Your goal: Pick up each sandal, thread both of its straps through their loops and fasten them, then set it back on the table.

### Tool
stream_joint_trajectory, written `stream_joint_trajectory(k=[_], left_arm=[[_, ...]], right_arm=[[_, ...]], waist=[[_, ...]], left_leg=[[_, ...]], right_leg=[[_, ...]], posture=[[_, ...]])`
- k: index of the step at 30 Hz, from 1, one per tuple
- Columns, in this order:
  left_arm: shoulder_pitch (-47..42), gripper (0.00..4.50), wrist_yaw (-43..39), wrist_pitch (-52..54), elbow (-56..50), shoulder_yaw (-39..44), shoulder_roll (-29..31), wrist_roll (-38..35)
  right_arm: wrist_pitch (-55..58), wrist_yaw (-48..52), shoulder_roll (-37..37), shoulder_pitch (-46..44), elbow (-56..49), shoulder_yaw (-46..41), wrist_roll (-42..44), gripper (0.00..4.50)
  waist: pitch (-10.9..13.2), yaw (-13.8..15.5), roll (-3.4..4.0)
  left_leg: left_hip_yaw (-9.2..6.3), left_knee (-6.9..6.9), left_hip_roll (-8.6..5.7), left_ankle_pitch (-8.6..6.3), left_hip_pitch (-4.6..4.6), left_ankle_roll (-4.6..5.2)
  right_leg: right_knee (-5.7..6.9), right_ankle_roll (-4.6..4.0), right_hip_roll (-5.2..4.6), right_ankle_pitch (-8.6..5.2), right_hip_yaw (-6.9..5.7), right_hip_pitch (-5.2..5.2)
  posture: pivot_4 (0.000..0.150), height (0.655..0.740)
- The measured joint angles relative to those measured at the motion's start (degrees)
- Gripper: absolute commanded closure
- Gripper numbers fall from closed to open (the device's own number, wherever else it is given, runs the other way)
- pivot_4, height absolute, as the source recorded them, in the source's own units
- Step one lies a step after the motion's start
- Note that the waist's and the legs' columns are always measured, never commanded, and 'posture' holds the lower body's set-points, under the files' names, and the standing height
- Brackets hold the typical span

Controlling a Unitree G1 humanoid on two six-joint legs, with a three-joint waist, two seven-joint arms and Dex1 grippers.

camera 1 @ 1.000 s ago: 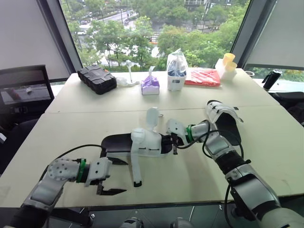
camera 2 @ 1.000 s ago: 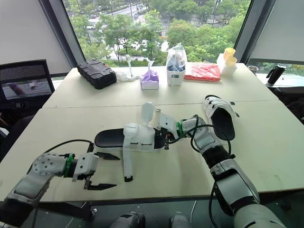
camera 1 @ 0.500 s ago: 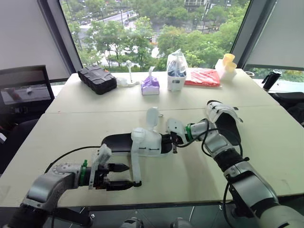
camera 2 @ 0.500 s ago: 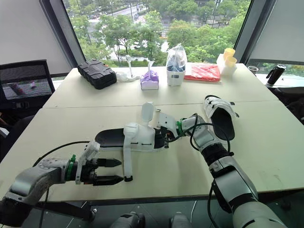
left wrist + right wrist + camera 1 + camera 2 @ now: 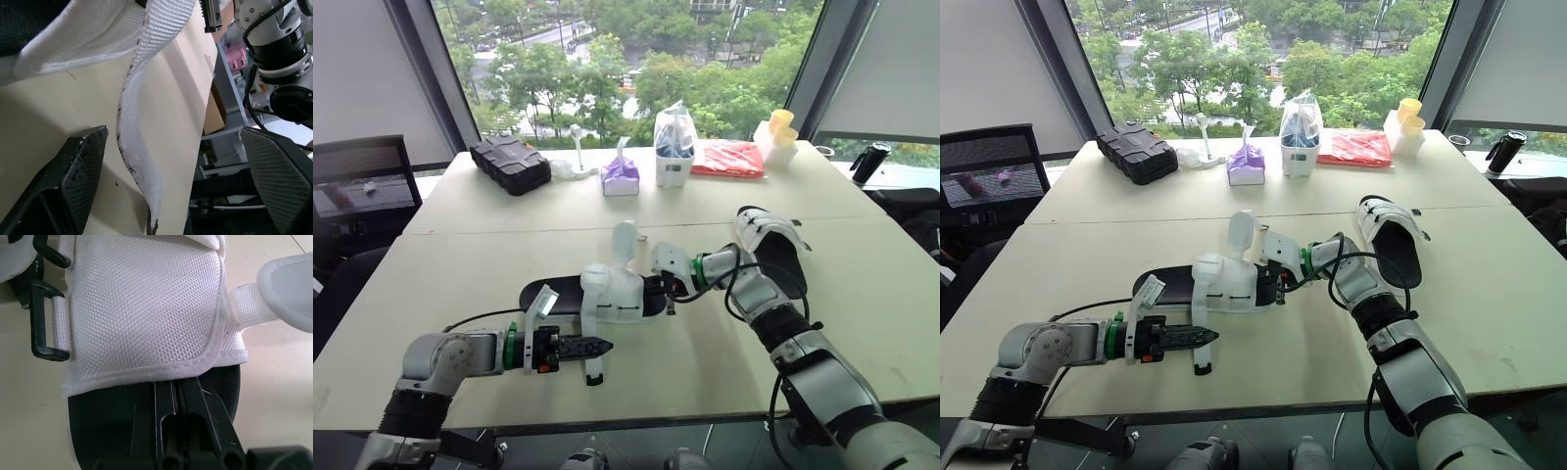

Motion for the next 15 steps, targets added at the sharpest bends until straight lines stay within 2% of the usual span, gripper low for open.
stream_joint_trajectory(k=[6, 7, 12, 15], left_arm=[[-0.48, 4.30, 1.70, -0.10, 1.44, 0.61, -0.95, 0.05], [-0.49, 4.42, 1.67, -0.10, 1.51, 0.61, -0.92, 0.04], [-0.90, 4.42, 0.08, 0.25, 1.75, 0.61, 0.42, -0.15], [-5.64, 4.42, -1.61, 1.31, 3.28, 1.95, 0.60, -1.60]], right_arm=[[0.07, 0.01, 0.01, -0.01, -0.04, 0.00, 0.00, 4.50], [0.10, 0.01, 0.01, -0.01, -0.05, 0.00, 0.00, 4.50], [0.21, 0.01, 0.00, -0.01, -0.11, 0.00, 0.00, 4.50], [0.31, 0.00, -0.23, -0.03, -0.10, -0.11, -0.10, 4.50]], waist=[[0.00, 0.01, 0.00], [0.00, 0.01, 0.00], [0.00, 0.00, 0.00], [0.01, 0.24, -0.01]], left_leg=[[0.00, -0.01, 0.00, 0.00, 0.00, 0.00], [0.00, -0.01, 0.00, 0.00, 0.00, 0.00], [0.00, -0.02, 0.00, -0.03, -0.01, -0.04], [-0.04, 0.02, 0.00, -0.04, -0.02, -0.07]], right_leg=[[0.00, 0.00, -0.01, 0.00, 0.00, 0.00], [0.00, 0.00, -0.01, 0.00, 0.00, 0.00], [0.00, -0.01, -0.01, -0.01, 0.00, 0.00], [-0.02, -0.02, 0.00, -0.01, -0.04, -0.04]], posture=[[0.150, 0.7400], [0.150, 0.7400], [0.150, 0.7400], [0.150, 0.7400]])
